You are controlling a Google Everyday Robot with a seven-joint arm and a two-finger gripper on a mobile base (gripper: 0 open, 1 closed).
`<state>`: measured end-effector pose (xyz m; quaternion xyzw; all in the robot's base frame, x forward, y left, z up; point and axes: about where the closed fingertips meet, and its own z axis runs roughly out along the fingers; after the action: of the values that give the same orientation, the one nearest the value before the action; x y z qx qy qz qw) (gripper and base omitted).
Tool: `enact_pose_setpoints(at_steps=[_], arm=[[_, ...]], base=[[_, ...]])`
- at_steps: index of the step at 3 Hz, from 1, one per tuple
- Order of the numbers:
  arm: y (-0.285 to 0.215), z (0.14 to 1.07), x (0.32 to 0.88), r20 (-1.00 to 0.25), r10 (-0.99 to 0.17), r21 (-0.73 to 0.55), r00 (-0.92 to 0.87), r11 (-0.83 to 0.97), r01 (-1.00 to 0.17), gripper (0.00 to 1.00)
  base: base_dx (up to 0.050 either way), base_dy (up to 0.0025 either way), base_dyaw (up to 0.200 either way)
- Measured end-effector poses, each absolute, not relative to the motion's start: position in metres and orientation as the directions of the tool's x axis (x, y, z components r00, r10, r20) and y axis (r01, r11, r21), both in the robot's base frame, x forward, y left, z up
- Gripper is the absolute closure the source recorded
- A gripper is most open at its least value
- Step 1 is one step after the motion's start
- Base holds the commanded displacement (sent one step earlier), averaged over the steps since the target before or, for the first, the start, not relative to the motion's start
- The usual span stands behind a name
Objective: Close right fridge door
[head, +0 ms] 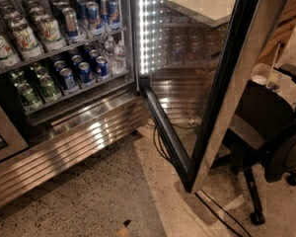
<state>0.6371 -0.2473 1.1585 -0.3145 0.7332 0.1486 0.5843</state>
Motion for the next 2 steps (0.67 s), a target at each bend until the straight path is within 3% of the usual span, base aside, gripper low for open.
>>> enact_pose_setpoints(at_steps=[2], arm=[[-0.189,1.164,0.641,-0.953,-0.295,-0.141,-0.072,0.640,-0.756,1.00]], base=[[0.000,0.00000,0.000]])
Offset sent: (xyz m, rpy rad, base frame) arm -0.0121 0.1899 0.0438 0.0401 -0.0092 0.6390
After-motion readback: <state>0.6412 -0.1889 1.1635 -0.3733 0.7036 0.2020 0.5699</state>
